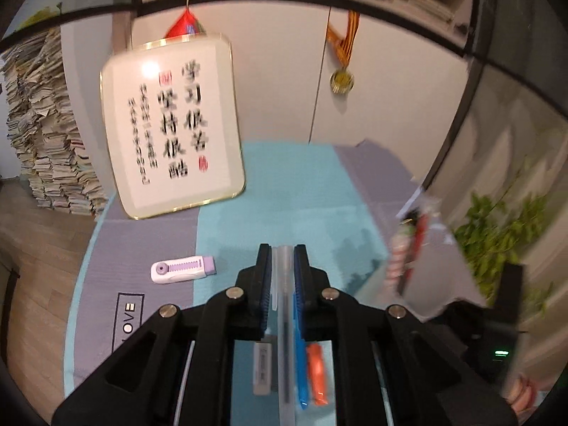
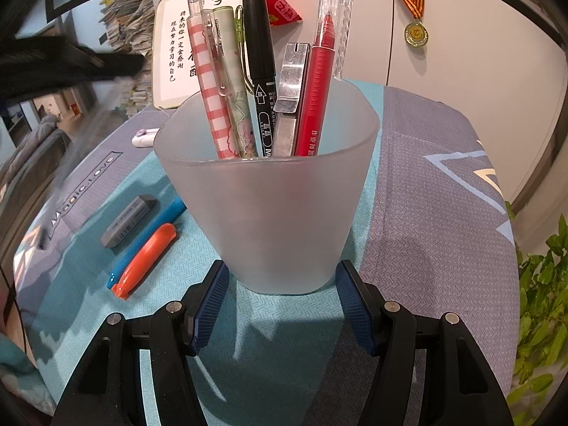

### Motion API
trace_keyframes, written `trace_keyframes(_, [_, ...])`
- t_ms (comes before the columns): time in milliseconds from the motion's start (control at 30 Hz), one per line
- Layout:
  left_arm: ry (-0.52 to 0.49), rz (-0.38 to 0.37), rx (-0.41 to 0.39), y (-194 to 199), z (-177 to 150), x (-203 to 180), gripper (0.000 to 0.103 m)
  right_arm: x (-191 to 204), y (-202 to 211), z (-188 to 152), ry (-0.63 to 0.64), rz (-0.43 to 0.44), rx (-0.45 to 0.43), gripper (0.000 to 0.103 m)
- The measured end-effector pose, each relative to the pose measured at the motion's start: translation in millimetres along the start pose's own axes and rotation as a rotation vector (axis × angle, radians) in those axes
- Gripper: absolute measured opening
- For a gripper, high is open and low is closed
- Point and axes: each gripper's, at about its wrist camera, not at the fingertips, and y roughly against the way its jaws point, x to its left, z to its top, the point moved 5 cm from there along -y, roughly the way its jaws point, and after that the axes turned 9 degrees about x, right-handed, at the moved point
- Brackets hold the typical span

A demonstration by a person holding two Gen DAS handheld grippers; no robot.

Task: Organize stationery
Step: 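Lift the clear pen and lower it into the frosted cup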

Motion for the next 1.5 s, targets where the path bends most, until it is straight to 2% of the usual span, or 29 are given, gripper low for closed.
trace_keyframes(200, [-0.024, -0.103, -0.188, 47, 23, -35, 0.011, 0, 0, 0, 0.000, 0.000, 0.000, 0.064])
trace_keyframes(300, [-0.012, -0.130, -0.283, 57, 35, -51, 0.011, 1, 0, 0, 0.000, 0.000, 0.000, 0.064])
trace_keyframes(367, [0.003, -0.159, -0.307, 58, 43, -56, 0.011, 0, 0, 0, 0.000, 0.000, 0.000, 0.064])
trace_keyframes(433, [0.024, -0.157, -0.319, 56, 48, -59, 0.011, 1, 0, 0, 0.000, 0.000, 0.000, 0.064])
trace_keyframes(633, [0.032, -0.162, -0.287, 44, 47, -61, 0.010, 2, 0, -1, 0.002, -0.002, 0.001, 0.064])
trace_keyframes(800, [-0.028, -0.151, -0.279, 42, 39, -71, 0.010, 2, 0, 0, 0.002, -0.003, 0.001, 0.064])
trace_keyframes(1067, [-0.077, -0.166, -0.202, 22, 27, -83, 0.010, 1, 0, 0, 0.003, -0.003, 0.001, 0.064])
trace_keyframes(1500, [-0.171, -0.128, -0.130, 3, 13, -101, 0.011, 2, 0, 0, 0.003, -0.004, 0.001, 0.064])
